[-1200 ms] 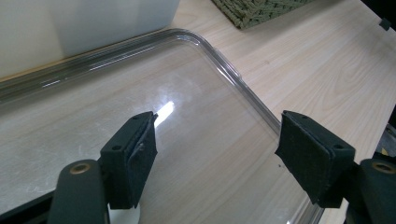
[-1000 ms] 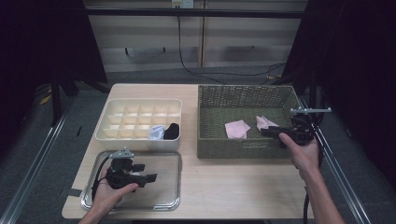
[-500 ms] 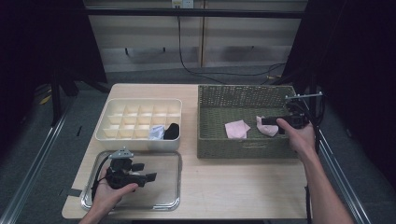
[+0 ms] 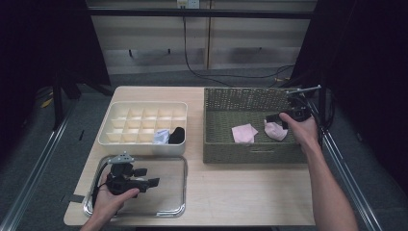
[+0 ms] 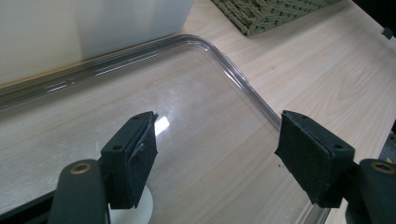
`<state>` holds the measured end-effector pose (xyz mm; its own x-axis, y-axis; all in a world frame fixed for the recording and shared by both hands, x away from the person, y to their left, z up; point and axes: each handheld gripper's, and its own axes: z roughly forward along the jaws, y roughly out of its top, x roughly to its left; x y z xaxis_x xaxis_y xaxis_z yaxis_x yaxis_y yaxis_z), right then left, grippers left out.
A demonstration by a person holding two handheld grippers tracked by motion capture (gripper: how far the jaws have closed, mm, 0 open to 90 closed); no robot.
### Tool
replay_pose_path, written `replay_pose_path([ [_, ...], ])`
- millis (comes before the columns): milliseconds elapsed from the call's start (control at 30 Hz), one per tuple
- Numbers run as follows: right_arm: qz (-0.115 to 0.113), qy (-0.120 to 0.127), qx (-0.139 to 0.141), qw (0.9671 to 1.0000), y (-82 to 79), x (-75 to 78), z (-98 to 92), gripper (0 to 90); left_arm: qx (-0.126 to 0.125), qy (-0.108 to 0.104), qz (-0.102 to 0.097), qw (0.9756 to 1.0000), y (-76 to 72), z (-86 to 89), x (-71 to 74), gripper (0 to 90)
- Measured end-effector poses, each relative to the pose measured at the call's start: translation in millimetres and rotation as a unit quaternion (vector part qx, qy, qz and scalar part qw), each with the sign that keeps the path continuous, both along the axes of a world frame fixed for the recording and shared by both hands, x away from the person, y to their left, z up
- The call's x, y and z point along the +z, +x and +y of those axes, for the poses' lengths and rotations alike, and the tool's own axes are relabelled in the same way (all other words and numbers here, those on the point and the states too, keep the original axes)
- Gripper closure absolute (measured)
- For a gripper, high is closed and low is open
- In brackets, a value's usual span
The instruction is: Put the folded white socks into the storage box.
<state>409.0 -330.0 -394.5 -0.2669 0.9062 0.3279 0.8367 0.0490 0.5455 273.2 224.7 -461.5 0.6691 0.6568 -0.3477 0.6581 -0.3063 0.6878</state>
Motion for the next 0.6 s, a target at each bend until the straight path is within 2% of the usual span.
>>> replay_pose_path([
  [133,0.007,-0.01,-0.017,0.9998,8.1,-3.3,-3.3,52.4,0.0,-0.005,0.003,1.0,-0.4,0.8,-0.9,25.6],
  [233,0.011,-0.001,-0.021,0.9997,14.2,-4.9,-4.1,52.6,0.0,-0.008,0.006,1.0,0.4,2.0,-1.3,23.6],
  [300,0.013,-0.007,-0.02,0.9997,18.8,-6.7,-2.7,52.6,0.006,-0.016,0.01,0.9998,0.6,2.9,-1.1,23.0],
  [367,0.016,-0.007,-0.022,0.9996,23.1,-10.9,-1.9,52.4,0.012,-0.012,0.006,0.9998,0.2,4.2,-0.3,23.0],
  [433,0.025,-0.024,-0.023,0.9991,27.3,-17.8,-1.1,53.4,0.012,-0.013,0.004,0.9998,0.6,6.1,0.0,23.0],
  [467,0.035,-0.024,-0.024,0.9988,28.7,-20.2,-0.2,53.4,0.015,-0.014,0.004,0.9998,0.8,6.3,0.0,23.0],
  [600,0.034,-0.034,-0.023,0.9986,35.8,-23.1,0.1,53.2,0.014,-0.013,0.006,0.9998,2.5,6.2,-0.2,23.0],
])
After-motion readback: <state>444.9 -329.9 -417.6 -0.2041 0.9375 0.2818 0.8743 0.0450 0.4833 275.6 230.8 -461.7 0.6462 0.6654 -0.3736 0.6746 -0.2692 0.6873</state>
